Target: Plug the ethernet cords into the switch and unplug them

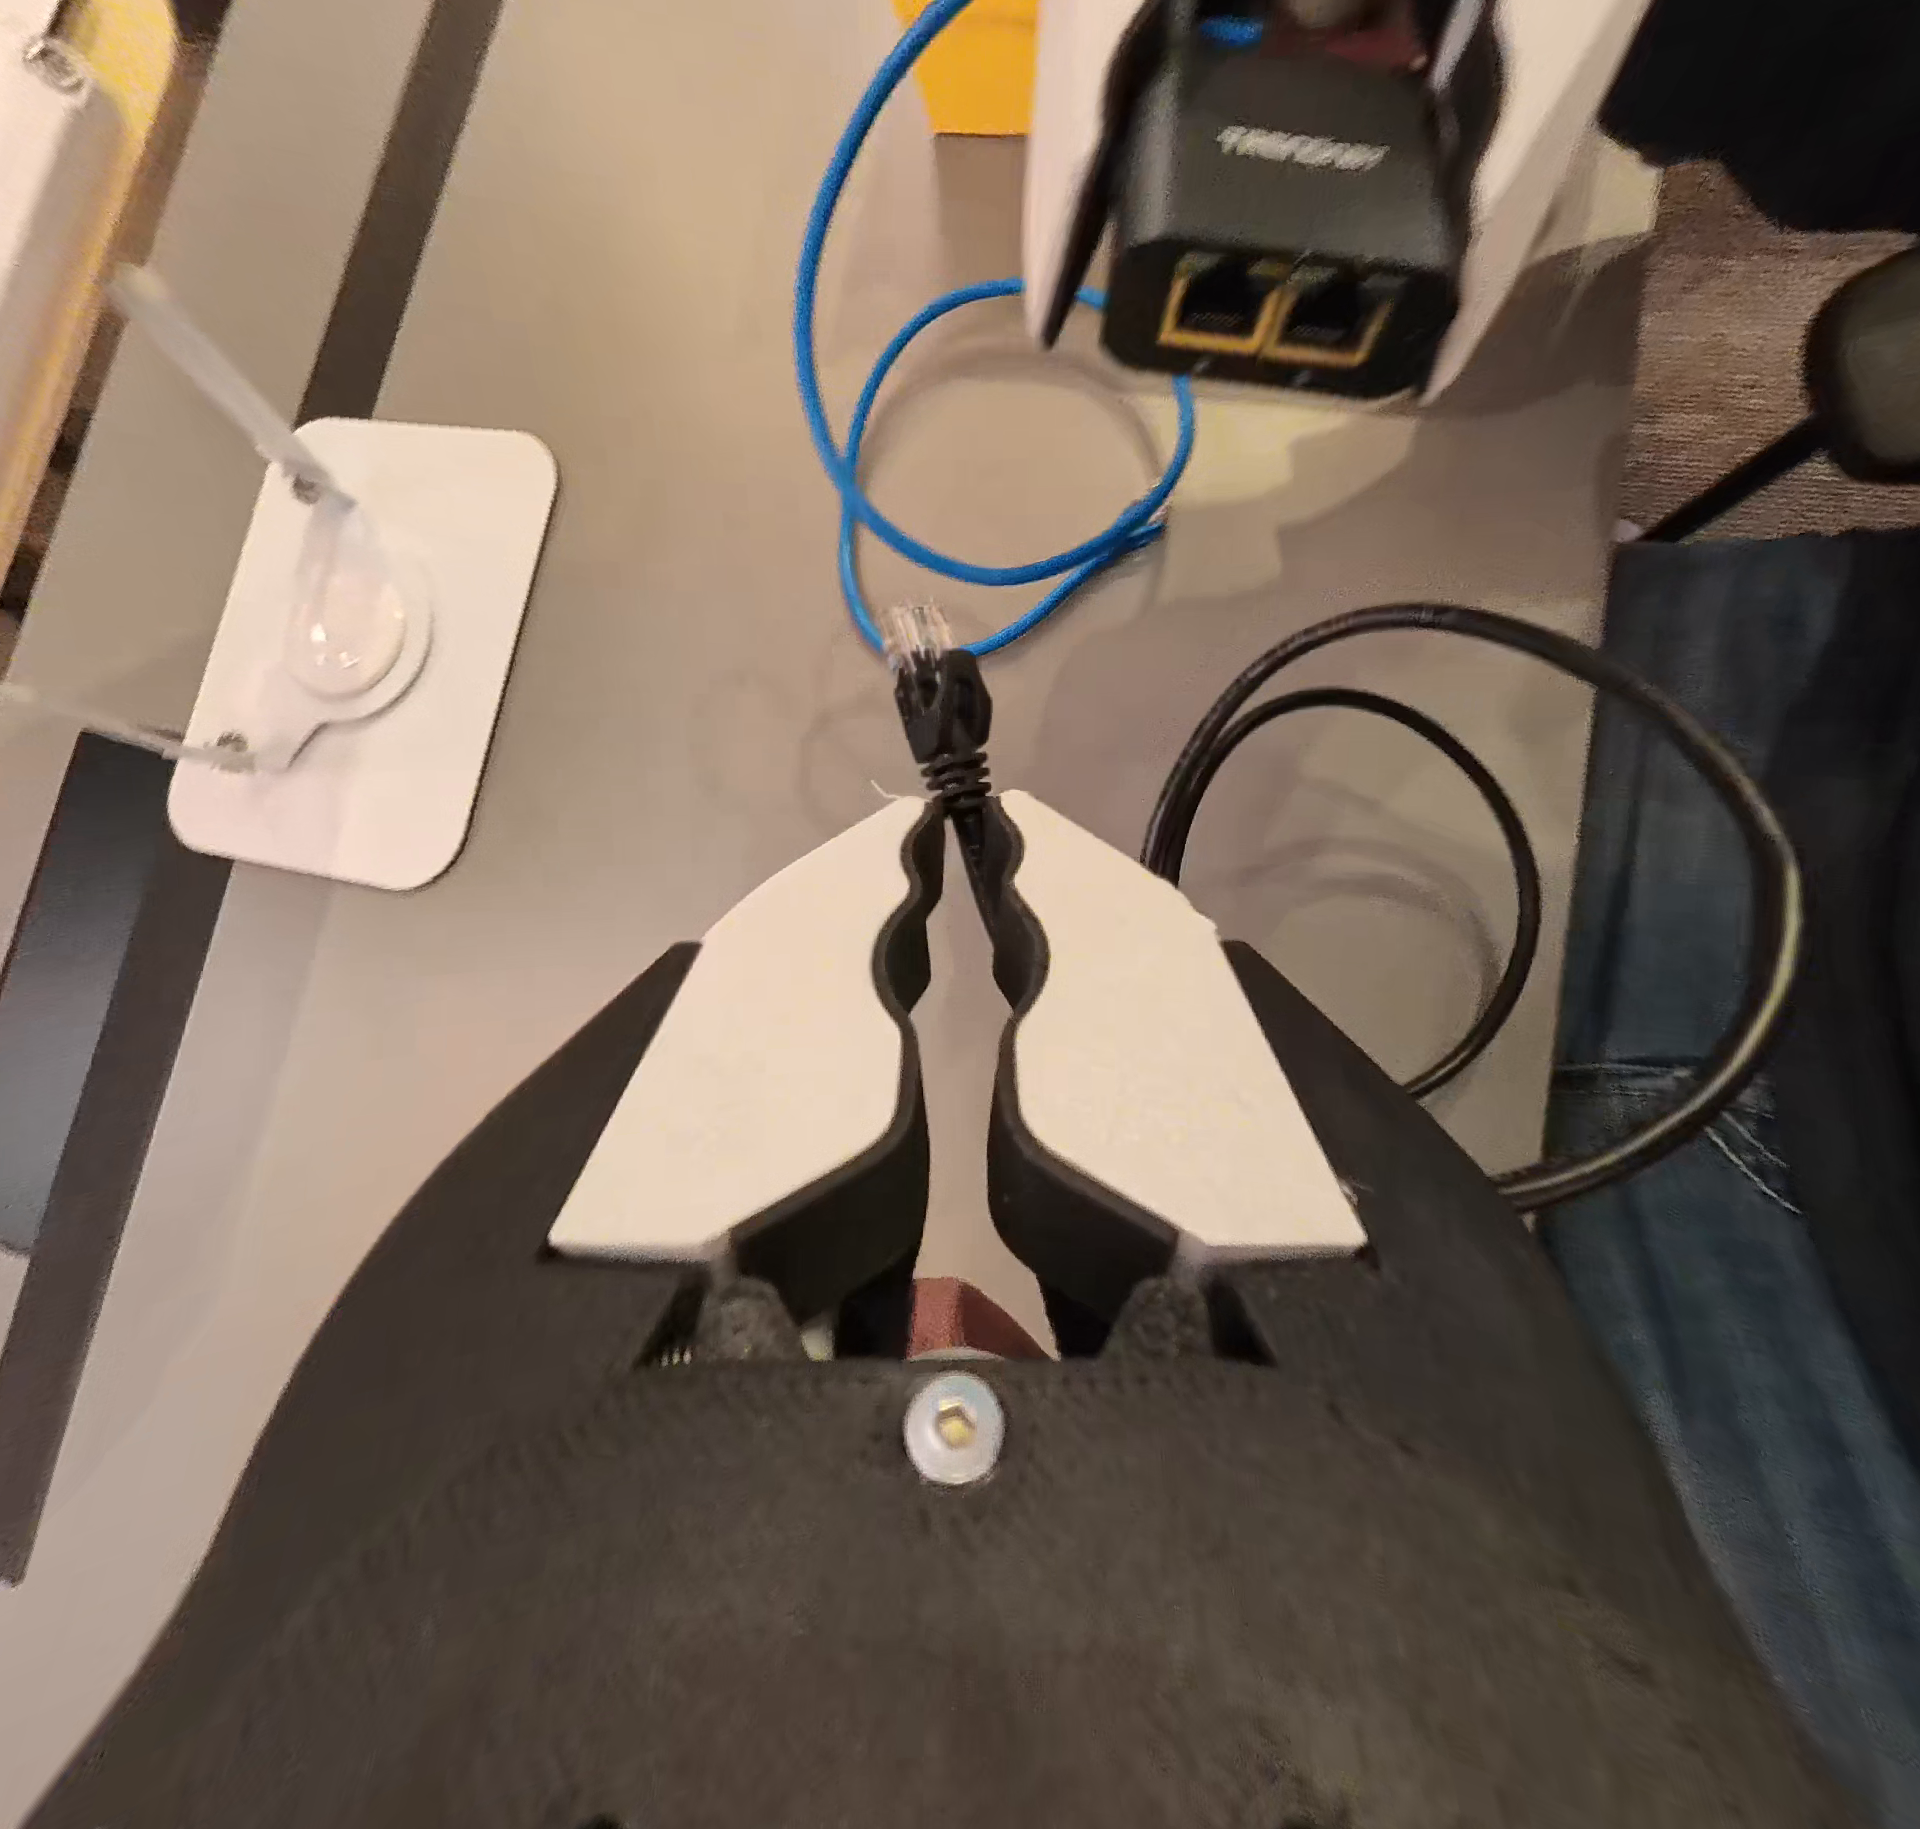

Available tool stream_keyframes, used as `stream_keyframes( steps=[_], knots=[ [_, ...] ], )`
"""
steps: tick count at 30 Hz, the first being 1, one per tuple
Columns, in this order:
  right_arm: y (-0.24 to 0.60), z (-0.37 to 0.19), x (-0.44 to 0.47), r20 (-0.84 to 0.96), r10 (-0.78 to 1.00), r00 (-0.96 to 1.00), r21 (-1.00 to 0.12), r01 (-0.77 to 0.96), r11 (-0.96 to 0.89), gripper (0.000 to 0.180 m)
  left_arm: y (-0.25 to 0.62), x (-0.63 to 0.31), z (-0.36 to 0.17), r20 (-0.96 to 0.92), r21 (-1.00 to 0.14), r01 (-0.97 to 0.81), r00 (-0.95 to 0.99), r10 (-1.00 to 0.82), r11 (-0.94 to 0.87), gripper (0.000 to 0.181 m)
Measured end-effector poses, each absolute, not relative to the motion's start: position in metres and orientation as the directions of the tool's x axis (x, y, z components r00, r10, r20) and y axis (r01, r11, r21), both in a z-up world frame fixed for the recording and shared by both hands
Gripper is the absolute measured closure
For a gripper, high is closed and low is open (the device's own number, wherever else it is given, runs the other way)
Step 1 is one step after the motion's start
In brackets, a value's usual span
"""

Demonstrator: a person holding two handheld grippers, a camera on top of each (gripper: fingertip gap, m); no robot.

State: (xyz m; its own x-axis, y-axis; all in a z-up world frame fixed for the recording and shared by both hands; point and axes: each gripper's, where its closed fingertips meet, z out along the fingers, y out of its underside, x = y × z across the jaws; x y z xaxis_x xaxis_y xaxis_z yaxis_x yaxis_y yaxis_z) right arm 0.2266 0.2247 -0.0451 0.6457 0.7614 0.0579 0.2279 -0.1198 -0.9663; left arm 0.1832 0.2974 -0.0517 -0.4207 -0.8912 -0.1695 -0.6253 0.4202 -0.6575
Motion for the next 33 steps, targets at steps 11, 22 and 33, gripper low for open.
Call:
stream_keyframes(
  steps=[11,22,33],
  knots=[
    [0.231,-0.056,0.230,0.082,0.747,0.660,-0.956,0.265,-0.129,0.117,0.263,0.194,-0.050,-0.050,-0.657,-0.608,-0.556,-0.830,0.447,0.181],
    [0.225,-0.068,0.242,0.058,0.692,0.719,-0.951,0.249,-0.180,0.117,0.244,0.197,-0.179,-0.250,-0.492,-0.671,-0.502,-0.828,0.555,0.161],
    [0.219,-0.066,0.246,0.028,0.689,0.725,-0.966,0.197,-0.167,0.117,0.249,0.207,-0.230,-0.273,-0.411,-0.677,-0.548,-0.791,0.611,0.169]
  ],
)
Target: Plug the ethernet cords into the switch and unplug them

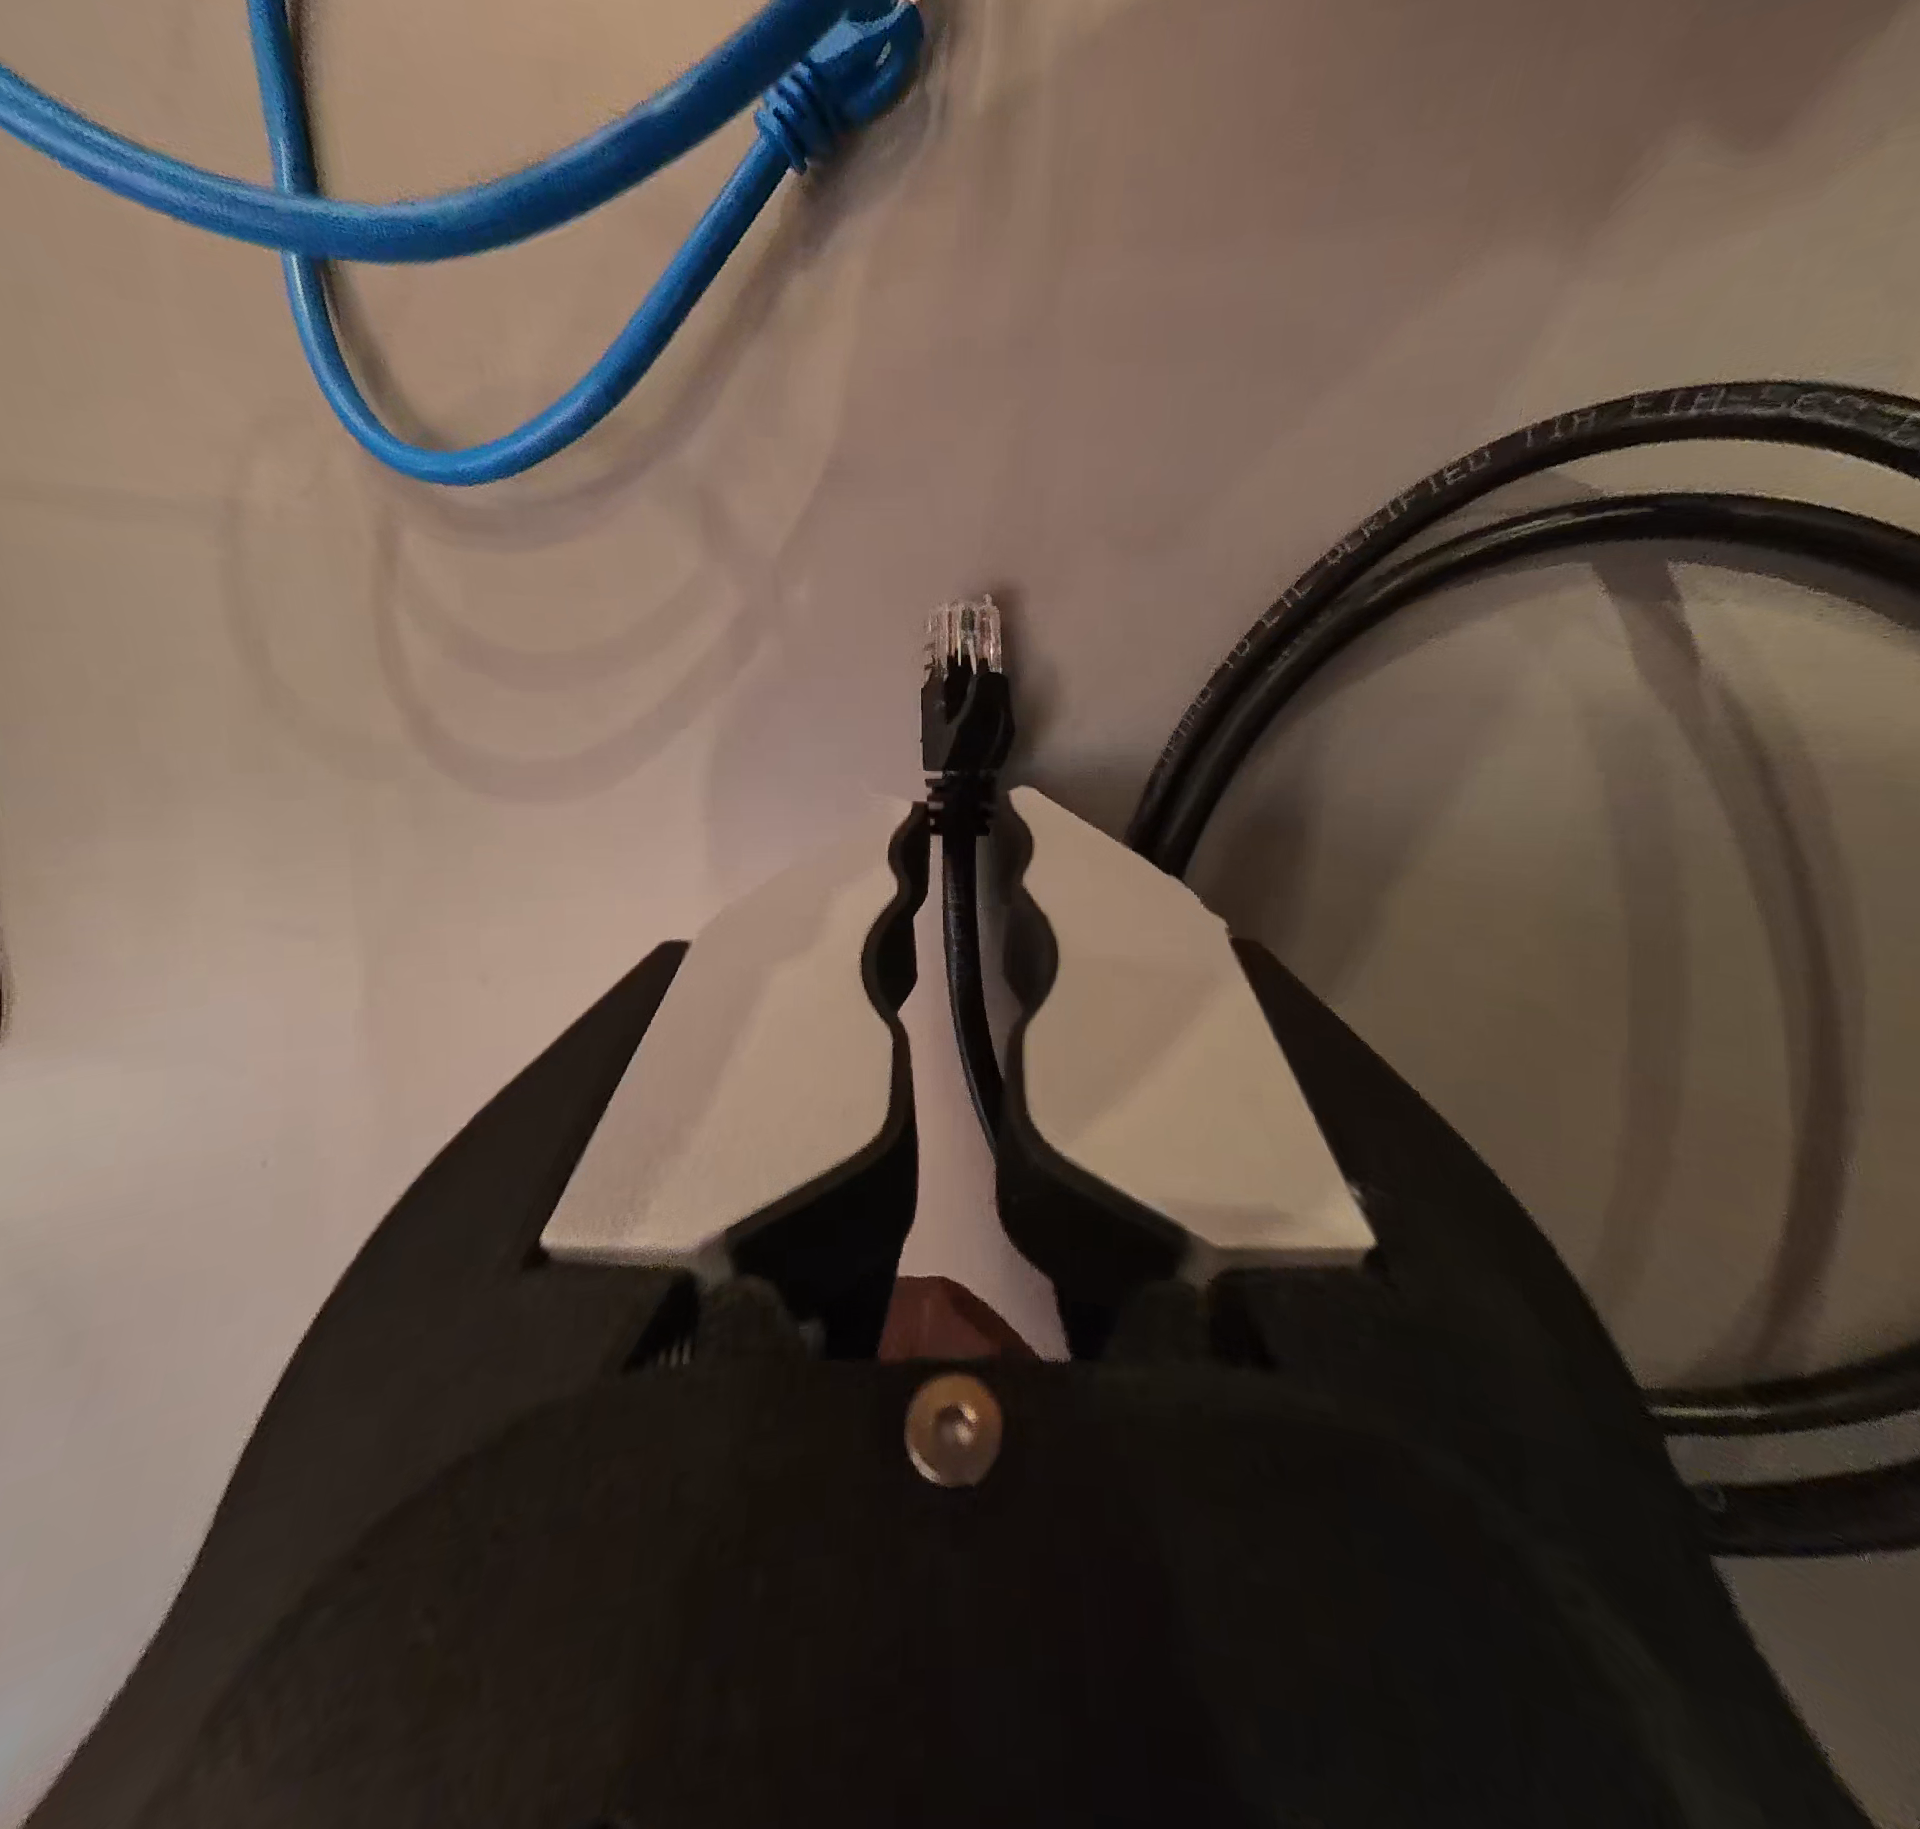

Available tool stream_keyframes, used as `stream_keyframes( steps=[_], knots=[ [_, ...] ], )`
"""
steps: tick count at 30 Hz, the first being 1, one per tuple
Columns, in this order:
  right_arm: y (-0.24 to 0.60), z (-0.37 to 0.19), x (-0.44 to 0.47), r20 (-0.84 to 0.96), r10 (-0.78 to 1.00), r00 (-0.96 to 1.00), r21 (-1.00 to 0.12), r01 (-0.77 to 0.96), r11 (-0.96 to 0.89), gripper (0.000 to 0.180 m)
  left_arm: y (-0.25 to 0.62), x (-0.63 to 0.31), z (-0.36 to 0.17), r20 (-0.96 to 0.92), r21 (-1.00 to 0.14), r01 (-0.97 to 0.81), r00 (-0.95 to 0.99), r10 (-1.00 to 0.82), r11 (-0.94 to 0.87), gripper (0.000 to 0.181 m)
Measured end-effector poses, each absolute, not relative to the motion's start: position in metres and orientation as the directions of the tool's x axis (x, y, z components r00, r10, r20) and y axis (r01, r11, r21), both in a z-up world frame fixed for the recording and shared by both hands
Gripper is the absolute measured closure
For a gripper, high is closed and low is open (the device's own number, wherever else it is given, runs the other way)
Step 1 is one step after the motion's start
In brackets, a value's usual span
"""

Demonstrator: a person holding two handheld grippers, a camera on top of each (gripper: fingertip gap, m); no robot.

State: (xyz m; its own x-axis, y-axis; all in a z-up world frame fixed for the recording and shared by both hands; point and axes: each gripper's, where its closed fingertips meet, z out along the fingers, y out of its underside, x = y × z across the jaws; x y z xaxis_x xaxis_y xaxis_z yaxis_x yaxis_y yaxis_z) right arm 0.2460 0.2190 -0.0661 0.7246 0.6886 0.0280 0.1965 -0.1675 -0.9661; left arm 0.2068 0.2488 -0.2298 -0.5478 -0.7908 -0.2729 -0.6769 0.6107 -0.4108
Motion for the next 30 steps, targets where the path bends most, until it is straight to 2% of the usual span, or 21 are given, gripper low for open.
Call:
stream_keyframes(
  steps=[5,10,14,18,25,30],
  knots=[
    [0.218,-0.064,0.246,0.023,0.690,0.723,-0.970,0.183,-0.159,0.117,0.249,0.211,-0.230,-0.247,-0.452,-0.668,-0.542,-0.803,0.590,0.170],
    [0.216,-0.063,0.247,0.025,0.687,0.726,-0.971,0.182,-0.157,0.117,0.251,0.211,-0.224,-0.096,-0.529,-0.716,-0.483,-0.870,0.455,0.171],
    [0.216,-0.065,0.247,0.025,0.691,0.722,-0.971,0.181,-0.155,0.117,0.257,0.215,-0.189,0.045,-0.627,-0.714,-0.433,-0.900,0.312,0.171],
    [0.218,-0.068,0.244,0.037,0.697,0.716,-0.967,0.201,-0.155,0.117,0.267,0.211,-0.151,0.124,-0.659,-0.709,-0.433,-0.893,0.252,0.171],
    [0.223,-0.078,0.238,0.073,0.708,0.702,-0.956,0.252,-0.151,0.117,0.268,0.208,-0.086,0.134,-0.655,-0.693,-0.498,-0.857,0.300,0.171],
    [0.228,-0.083,0.240,0.096,0.703,0.705,-0.945,0.287,-0.159,0.117,0.259,0.208,-0.079,0.130,-0.591,-0.717,-0.536,-0.834,0.369,0.171]
  ],
)
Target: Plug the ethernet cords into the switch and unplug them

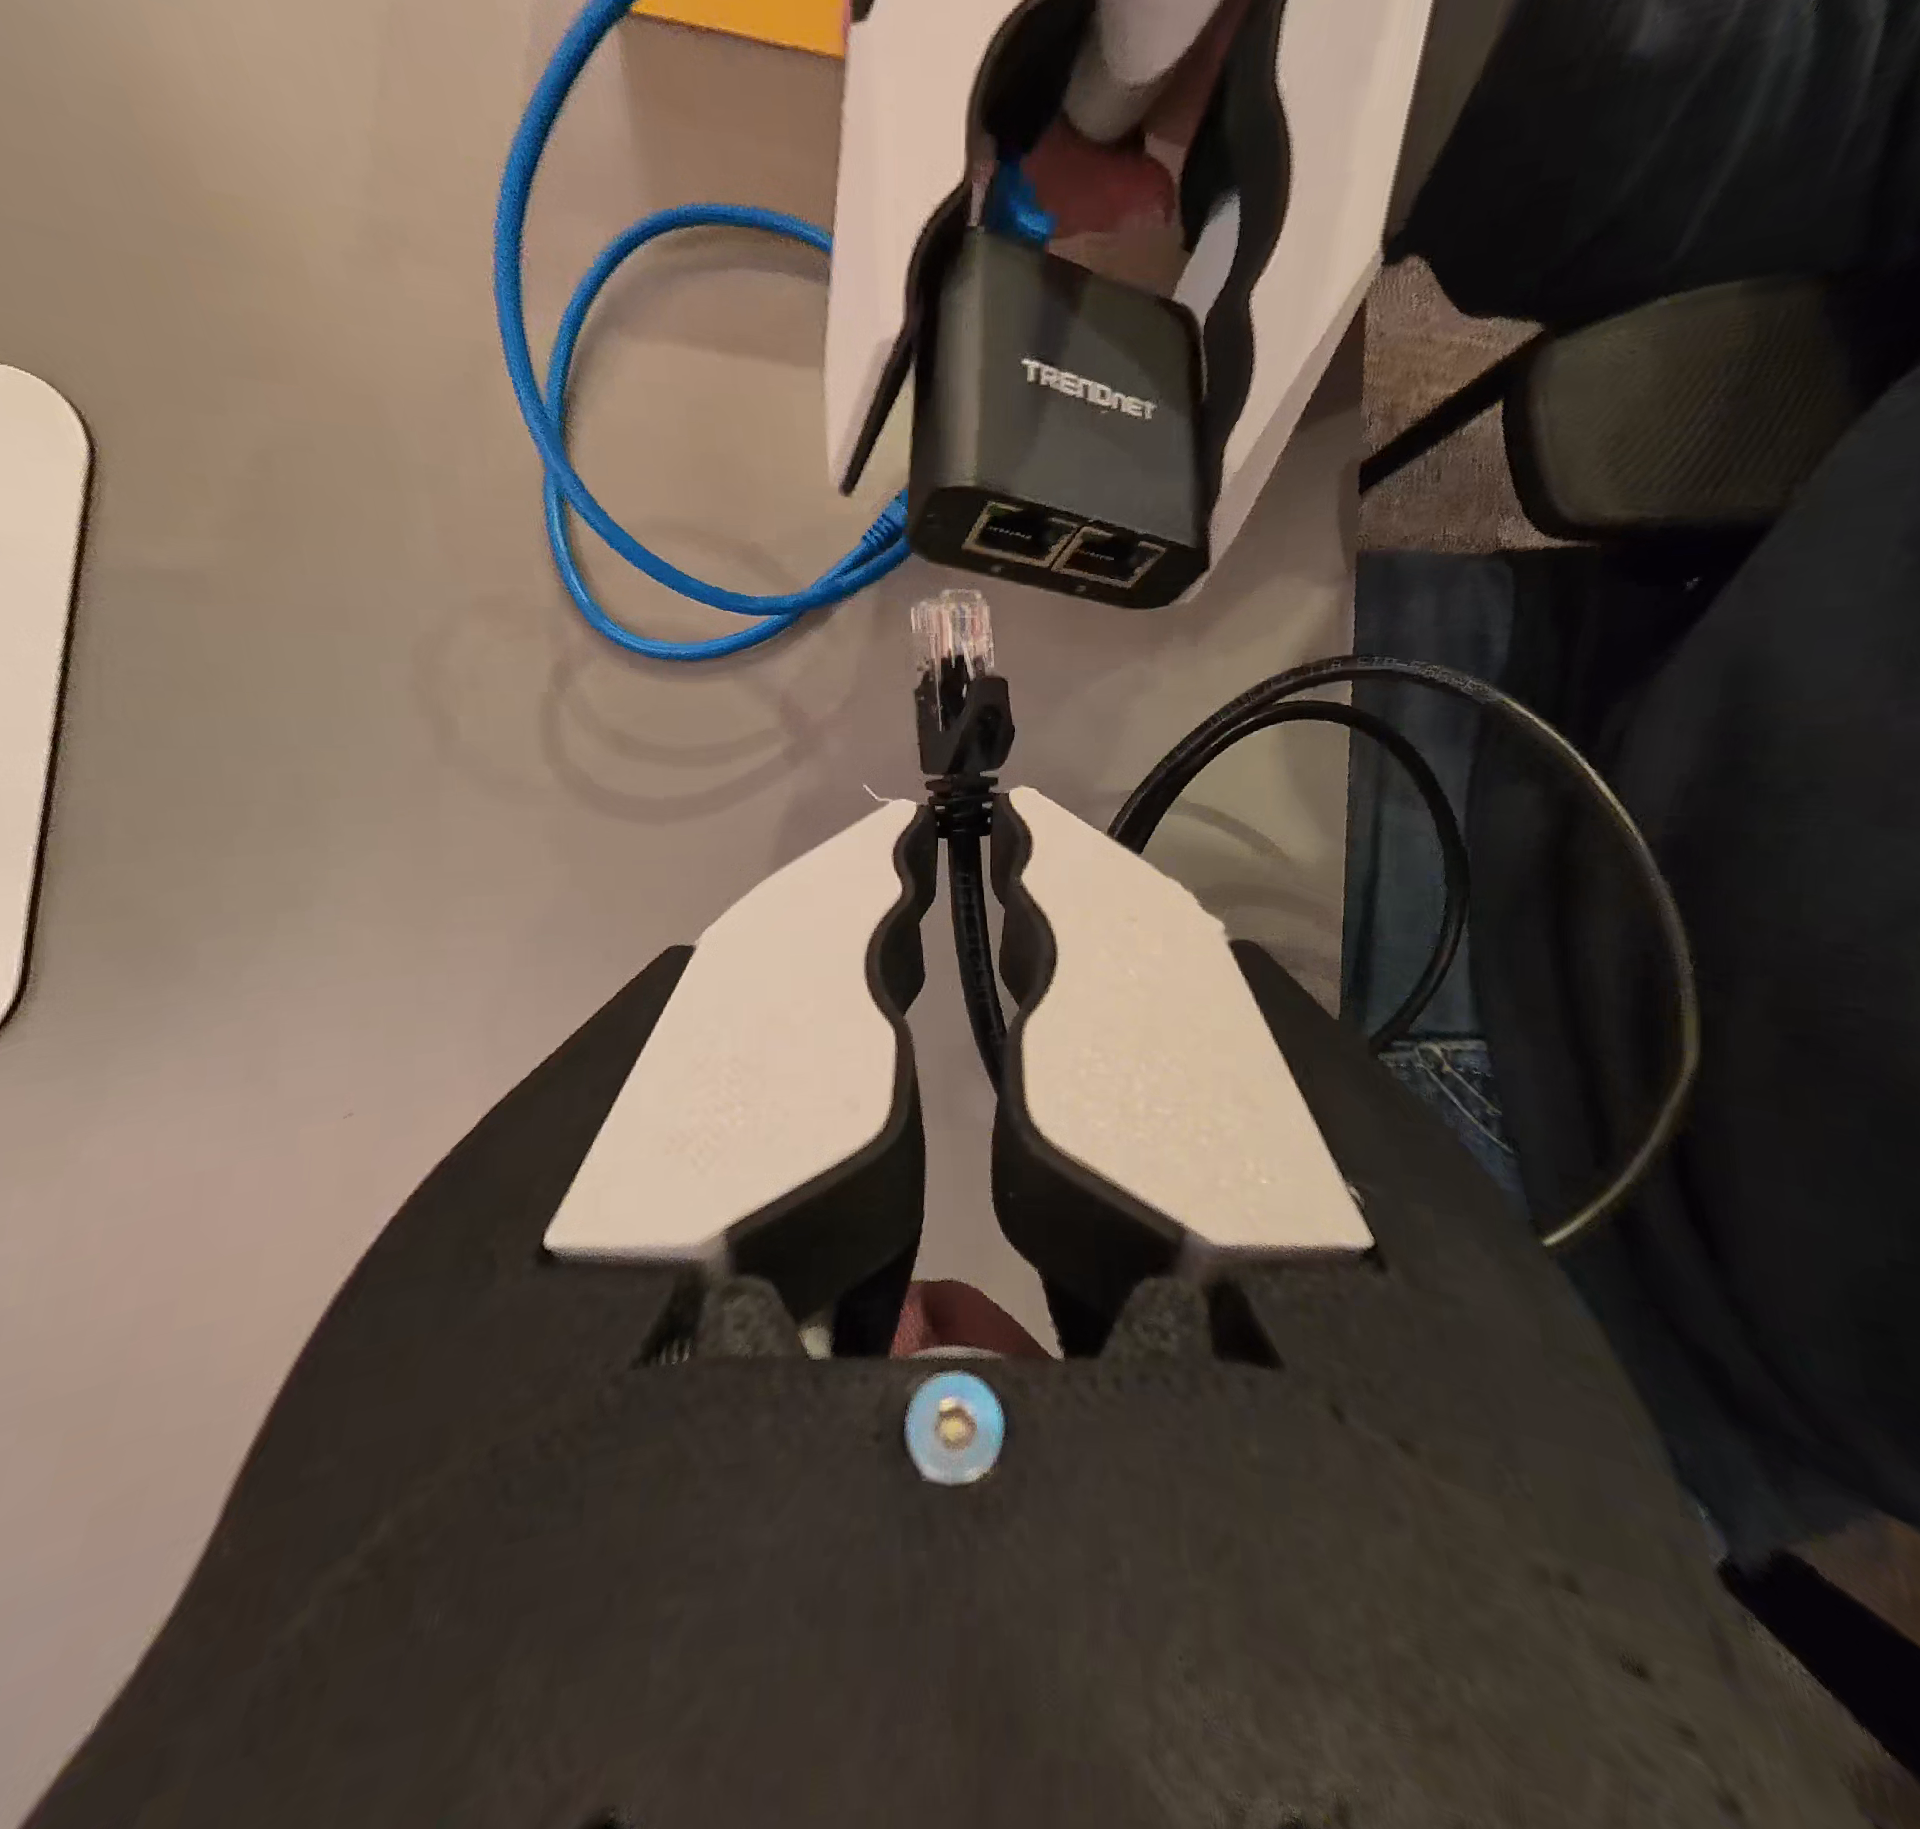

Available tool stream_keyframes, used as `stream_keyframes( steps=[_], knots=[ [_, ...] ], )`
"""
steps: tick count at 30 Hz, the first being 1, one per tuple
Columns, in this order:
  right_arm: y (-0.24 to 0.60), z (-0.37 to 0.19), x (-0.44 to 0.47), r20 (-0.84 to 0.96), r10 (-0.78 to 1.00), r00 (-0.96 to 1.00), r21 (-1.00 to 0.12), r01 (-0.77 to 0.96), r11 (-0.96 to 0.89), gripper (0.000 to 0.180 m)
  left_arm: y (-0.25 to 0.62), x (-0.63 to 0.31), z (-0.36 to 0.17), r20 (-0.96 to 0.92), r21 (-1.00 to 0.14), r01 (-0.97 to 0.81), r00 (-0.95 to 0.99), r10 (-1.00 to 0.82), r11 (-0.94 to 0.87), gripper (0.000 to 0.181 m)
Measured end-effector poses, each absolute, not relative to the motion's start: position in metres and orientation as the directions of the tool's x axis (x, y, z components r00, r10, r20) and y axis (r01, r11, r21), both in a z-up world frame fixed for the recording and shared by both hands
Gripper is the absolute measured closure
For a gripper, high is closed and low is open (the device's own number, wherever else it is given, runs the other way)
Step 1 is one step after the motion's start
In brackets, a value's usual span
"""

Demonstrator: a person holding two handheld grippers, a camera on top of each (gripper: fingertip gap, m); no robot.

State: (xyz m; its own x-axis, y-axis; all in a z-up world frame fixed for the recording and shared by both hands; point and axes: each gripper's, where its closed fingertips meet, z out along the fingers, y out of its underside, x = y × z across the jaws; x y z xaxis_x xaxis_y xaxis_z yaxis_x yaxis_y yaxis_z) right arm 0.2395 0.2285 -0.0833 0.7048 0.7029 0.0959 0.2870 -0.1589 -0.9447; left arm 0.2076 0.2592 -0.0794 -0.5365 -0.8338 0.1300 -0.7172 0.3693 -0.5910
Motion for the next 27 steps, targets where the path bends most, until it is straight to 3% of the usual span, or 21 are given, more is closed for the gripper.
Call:
stream_keyframes(
  steps=[14,27],
  knots=[
    [0.231,-0.096,0.239,0.162,0.709,0.687,-0.896,0.403,-0.186,0.117,0.249,0.209,-0.095,0.165,-0.480,-0.767,-0.556,-0.814,0.427,0.171],
    [0.231,-0.107,0.231,0.304,0.746,0.593,-0.767,0.616,-0.177,0.117,0.247,0.200,-0.105,0.182,-0.376,-0.772,-0.604,-0.776,0.512,0.171]
  ],
)
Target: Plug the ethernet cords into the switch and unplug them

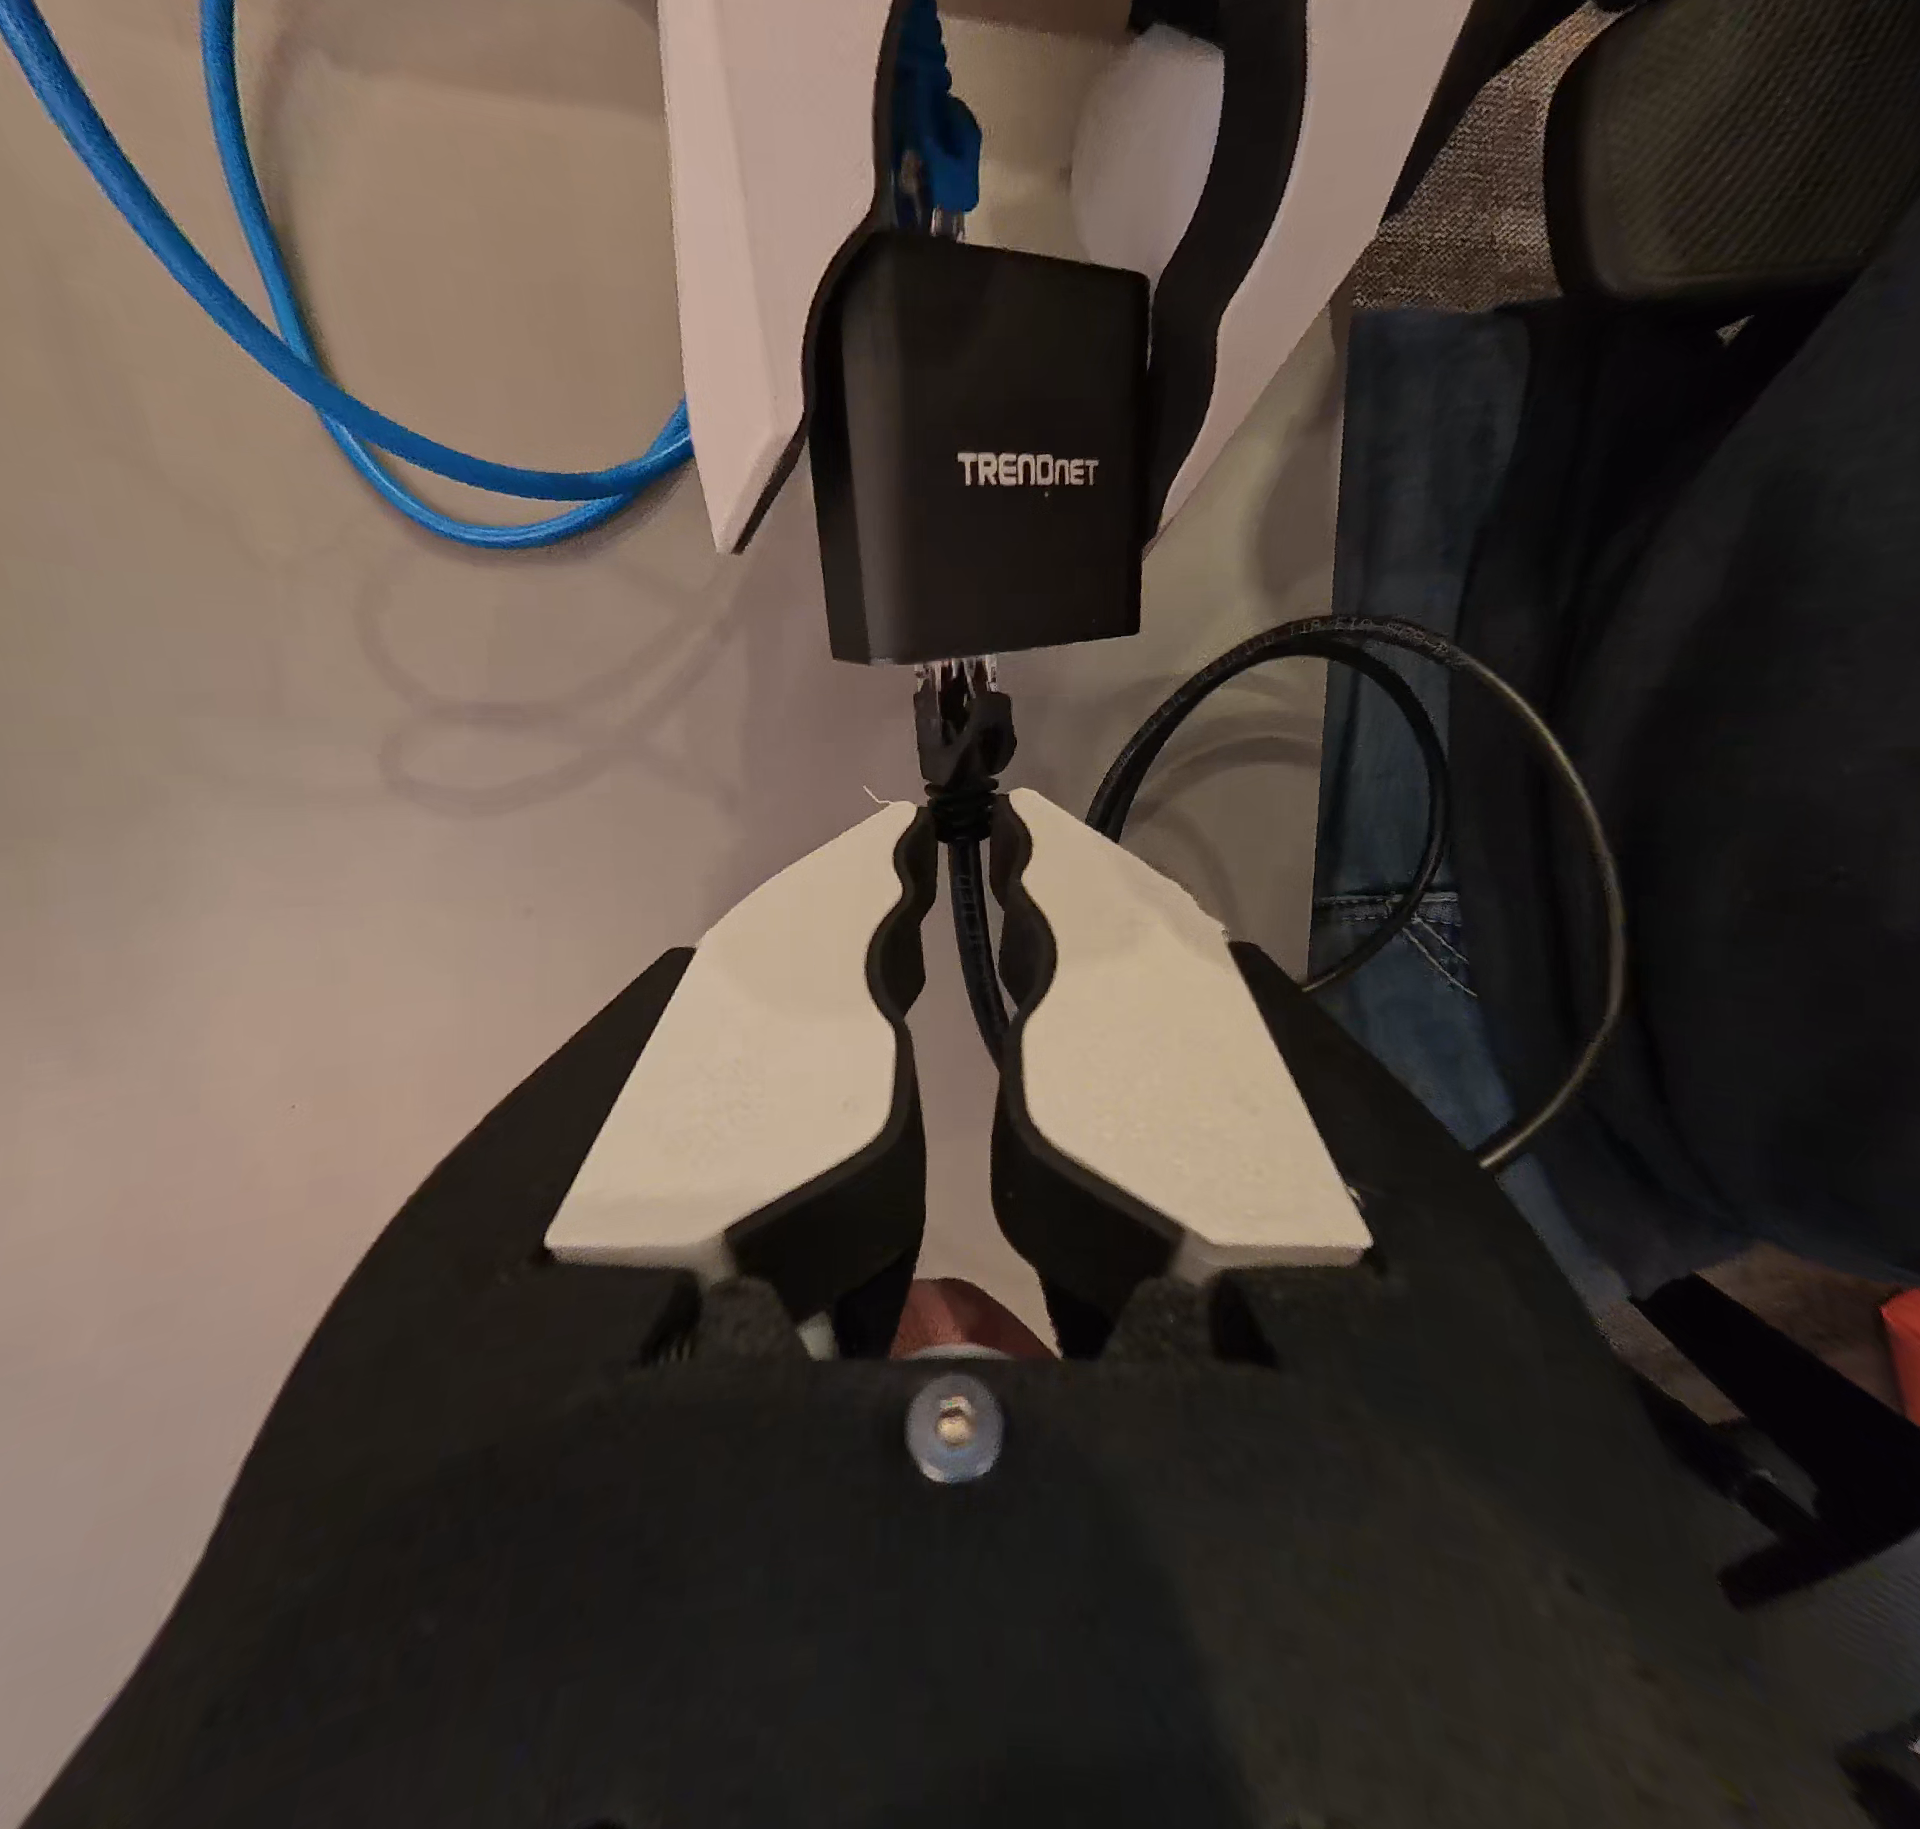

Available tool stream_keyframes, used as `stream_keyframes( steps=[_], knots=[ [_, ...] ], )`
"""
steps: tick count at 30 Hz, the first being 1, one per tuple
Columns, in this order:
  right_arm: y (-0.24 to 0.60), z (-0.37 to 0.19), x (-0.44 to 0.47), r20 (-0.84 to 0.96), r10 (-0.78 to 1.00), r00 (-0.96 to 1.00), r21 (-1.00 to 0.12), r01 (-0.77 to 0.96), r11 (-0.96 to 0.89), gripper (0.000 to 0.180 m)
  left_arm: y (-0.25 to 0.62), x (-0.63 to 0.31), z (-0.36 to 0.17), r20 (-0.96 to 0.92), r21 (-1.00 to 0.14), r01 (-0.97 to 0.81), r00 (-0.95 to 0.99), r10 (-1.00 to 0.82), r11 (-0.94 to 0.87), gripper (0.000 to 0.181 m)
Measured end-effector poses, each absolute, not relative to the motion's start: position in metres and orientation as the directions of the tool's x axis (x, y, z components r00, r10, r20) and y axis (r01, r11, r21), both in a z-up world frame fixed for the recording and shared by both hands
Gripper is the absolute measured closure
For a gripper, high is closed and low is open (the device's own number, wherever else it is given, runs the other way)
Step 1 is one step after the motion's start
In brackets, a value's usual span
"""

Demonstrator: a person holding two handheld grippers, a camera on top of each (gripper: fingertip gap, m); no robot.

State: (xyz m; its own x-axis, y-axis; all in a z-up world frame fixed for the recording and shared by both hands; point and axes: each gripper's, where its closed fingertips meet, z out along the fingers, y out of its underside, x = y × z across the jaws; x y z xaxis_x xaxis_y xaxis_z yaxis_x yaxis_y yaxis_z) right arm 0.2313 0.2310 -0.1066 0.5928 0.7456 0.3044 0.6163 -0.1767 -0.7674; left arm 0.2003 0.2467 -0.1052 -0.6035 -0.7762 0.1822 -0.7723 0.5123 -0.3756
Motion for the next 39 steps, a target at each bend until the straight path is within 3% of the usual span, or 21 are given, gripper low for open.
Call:
stream_keyframes(
  steps=[12,16,22,24,31,34,39],
  knots=[
    [0.240,-0.097,0.237,0.199,0.708,0.677,-0.865,0.461,-0.198,0.118,0.256,0.217,-0.091,0.022,-0.440,-0.736,-0.582,-0.813,0.515,0.173],
    [0.244,-0.095,0.239,0.180,0.687,0.704,-0.872,0.437,-0.220,0.118,0.262,0.220,-0.090,-0.071,-0.403,-0.728,-0.579,-0.812,0.555,0.173],
    [0.248,-0.081,0.249,0.084,0.650,0.755,-0.932,0.290,-0.216,0.118,0.271,0.232,-0.066,-0.239,-0.503,-0.663,-0.511,-0.826,0.555,0.170],
    [0.247,-0.080,0.256,0.081,0.633,0.770,-0.933,0.282,-0.224,0.118,0.284,0.228,-0.050,-0.331,-0.533,-0.638,-0.448,-0.830,0.557,0.158],
    [0.241,-0.081,0.265,0.058,0.611,0.789,-0.939,0.251,-0.235,0.118,0.366,0.123,0.014,-0.444,-0.631,-0.679,-0.079,-0.892,0.374,0.156],
    [0.242,-0.080,0.263,0.056,0.613,0.788,-0.940,0.248,-0.233,0.118,0.417,0.041,0.002,-0.565,-0.509,-0.815,0.072,-0.822,0.278,0.156],
    [0.242,-0.082,0.255,0.057,0.622,0.781,-0.938,0.254,-0.234,0.118,0.465,-0.080,-0.069,-0.545,-0.402,-0.912,0.313,-0.778,-0.085,0.154]
  ],
)
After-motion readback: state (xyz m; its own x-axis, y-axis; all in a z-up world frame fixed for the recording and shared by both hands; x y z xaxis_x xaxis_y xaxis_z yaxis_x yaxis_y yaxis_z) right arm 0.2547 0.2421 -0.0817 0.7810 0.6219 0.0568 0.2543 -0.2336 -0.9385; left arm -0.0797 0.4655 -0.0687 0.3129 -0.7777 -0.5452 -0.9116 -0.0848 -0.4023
